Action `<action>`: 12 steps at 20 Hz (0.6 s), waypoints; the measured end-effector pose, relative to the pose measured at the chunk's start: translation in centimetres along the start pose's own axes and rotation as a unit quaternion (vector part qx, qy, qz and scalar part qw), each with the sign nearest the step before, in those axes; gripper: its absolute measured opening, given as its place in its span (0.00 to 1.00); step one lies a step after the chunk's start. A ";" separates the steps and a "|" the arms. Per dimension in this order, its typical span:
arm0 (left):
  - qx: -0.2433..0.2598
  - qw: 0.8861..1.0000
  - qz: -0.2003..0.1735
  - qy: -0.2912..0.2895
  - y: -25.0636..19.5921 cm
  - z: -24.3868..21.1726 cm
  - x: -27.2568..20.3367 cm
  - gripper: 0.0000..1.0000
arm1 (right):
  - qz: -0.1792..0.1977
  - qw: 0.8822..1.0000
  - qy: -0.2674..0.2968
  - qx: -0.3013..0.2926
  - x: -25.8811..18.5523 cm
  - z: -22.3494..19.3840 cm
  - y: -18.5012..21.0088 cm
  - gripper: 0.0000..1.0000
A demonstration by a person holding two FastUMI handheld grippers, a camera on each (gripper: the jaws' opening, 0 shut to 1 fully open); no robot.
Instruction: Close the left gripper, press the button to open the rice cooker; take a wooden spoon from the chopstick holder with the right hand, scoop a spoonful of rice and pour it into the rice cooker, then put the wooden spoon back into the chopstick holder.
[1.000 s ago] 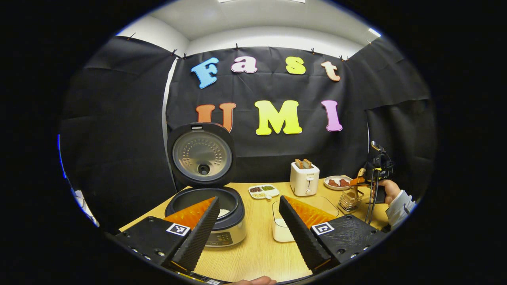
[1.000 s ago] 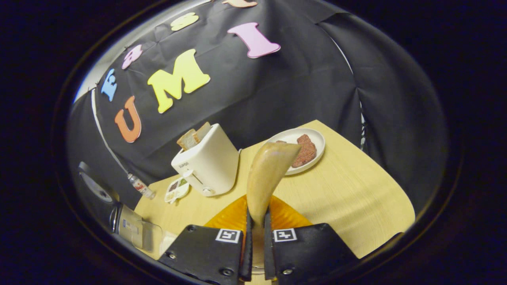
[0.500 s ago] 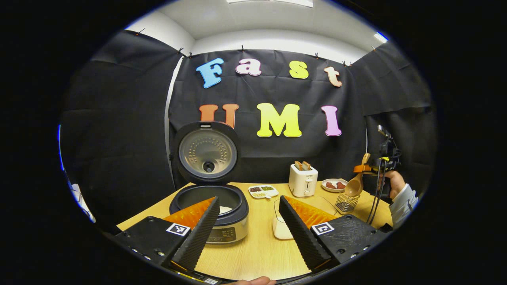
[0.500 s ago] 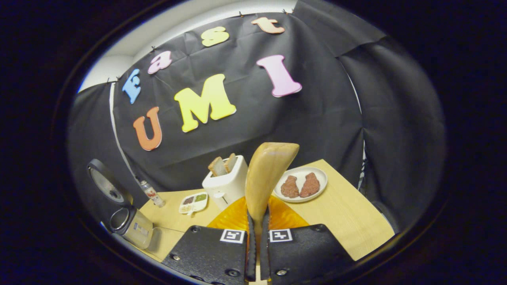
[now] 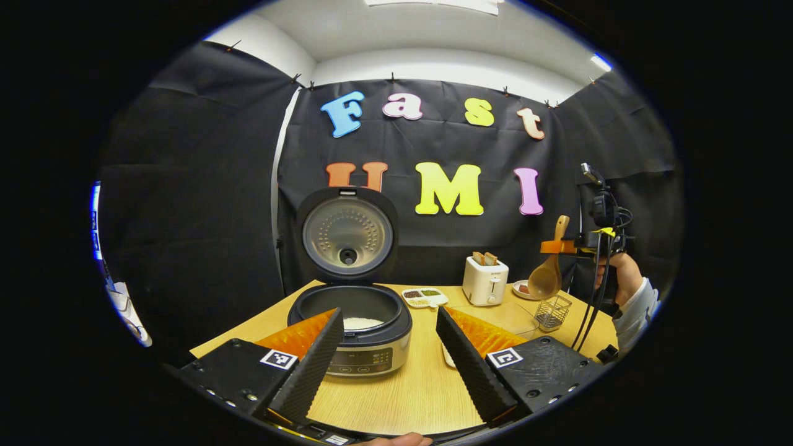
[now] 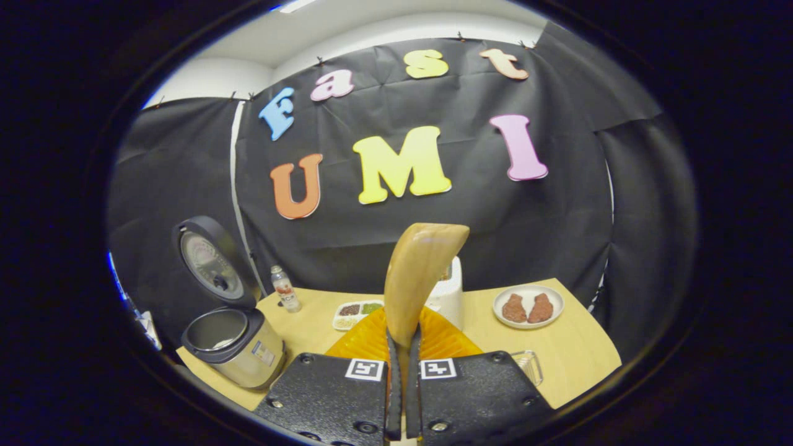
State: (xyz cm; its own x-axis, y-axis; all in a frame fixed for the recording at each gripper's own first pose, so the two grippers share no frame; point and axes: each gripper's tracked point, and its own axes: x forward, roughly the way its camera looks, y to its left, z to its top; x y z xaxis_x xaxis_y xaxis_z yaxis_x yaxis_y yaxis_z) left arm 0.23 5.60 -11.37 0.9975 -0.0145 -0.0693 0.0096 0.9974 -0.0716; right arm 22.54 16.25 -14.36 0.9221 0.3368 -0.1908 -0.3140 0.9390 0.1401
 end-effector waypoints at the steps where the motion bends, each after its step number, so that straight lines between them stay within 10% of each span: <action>1: 0.000 1.000 0.004 0.000 0.4 0.1 -0.1 0.96 | 0.004 1.000 0.004 -0.006 0.6 -1.0 1.3 0.08; 12: 0.005 1.000 0.024 0.005 1.4 -1.3 -0.3 0.94 | -0.045 0.977 0.082 -0.189 5.7 -13.7 3.1 0.08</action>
State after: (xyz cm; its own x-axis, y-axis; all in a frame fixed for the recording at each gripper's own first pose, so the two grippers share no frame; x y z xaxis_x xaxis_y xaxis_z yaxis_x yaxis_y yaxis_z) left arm -0.13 6.88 -12.77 0.9961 0.0323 -0.0824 -0.0372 0.9976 -0.0588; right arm 23.73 22.04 -28.37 0.9106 0.2294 -0.3438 -0.3236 0.9131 -0.2479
